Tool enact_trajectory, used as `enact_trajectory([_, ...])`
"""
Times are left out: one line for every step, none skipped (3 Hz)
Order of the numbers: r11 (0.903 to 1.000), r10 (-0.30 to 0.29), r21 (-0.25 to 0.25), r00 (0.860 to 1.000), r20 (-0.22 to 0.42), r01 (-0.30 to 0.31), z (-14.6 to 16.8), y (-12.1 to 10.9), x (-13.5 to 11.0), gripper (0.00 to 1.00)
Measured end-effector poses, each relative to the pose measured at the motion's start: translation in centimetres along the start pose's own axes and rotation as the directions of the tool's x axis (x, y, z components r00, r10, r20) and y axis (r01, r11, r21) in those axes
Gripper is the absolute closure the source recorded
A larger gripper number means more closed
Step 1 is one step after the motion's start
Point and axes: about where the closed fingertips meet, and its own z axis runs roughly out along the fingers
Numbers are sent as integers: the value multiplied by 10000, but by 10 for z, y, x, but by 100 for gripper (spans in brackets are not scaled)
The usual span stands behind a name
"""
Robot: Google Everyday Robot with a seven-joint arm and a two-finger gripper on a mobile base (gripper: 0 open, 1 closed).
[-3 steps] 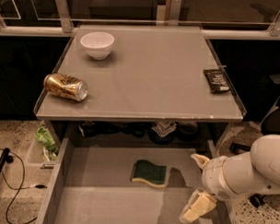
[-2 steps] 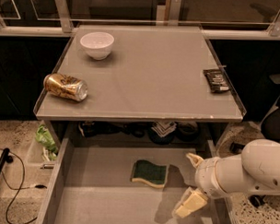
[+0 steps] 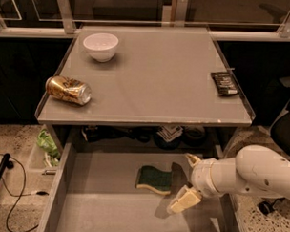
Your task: Pick sponge from top drawer and place on counter
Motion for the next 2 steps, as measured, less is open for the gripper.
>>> enact_trajectory([9999, 58, -144, 9997, 221, -54, 20, -7, -1, 0])
enact_trajectory([9994, -37, -339, 9992, 399, 51, 40, -9, -3, 0])
